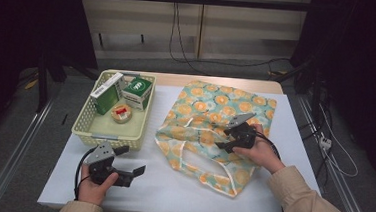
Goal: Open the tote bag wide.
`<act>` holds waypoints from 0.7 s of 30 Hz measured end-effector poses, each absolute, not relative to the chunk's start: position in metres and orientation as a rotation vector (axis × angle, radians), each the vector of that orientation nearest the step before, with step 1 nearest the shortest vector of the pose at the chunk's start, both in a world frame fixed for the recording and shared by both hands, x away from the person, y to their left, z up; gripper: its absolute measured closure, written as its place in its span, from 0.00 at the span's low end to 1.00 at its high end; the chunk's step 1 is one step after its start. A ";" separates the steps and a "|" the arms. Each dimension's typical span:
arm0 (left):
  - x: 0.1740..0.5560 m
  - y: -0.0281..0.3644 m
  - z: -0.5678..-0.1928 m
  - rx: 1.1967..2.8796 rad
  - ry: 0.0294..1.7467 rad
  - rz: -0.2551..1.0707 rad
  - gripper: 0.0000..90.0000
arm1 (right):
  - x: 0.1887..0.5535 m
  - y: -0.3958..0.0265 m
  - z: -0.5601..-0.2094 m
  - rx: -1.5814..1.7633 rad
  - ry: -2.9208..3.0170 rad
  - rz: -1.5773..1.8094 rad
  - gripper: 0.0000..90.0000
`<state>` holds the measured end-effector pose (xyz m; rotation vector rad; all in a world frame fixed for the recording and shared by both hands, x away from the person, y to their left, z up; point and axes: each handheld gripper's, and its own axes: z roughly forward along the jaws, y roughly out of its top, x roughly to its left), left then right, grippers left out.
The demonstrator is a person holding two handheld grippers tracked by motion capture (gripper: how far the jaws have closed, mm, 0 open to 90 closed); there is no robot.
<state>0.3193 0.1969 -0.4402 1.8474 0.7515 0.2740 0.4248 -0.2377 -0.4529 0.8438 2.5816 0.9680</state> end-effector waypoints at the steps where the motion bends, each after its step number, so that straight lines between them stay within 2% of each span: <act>1: 0.319 0.197 -0.440 1.849 0.748 0.275 0.05 | 0.427 -0.243 -0.456 0.877 2.580 1.013 0.45; 4: 0.320 0.197 -0.440 1.847 0.750 0.276 0.05 | 0.432 -0.255 -0.459 0.944 2.556 1.083 0.64; 7: 0.320 0.198 -0.440 1.846 0.754 0.277 0.05 | 0.433 -0.258 -0.458 1.000 2.555 1.093 0.94; 9: 0.320 0.199 -0.440 1.845 0.753 0.280 0.05 | 0.431 -0.255 -0.457 1.067 2.560 1.106 0.99; 19: 0.320 0.199 -0.440 1.846 0.754 0.279 0.05 | 0.398 -0.207 -0.441 1.037 2.635 1.190 0.99; 20: 0.320 0.198 -0.440 1.843 0.752 0.279 0.05 | 0.400 -0.206 -0.438 1.047 2.596 1.190 0.94; 21: 0.320 0.198 -0.439 1.843 0.747 0.279 0.05 | 0.402 -0.205 -0.436 1.047 2.558 1.192 0.84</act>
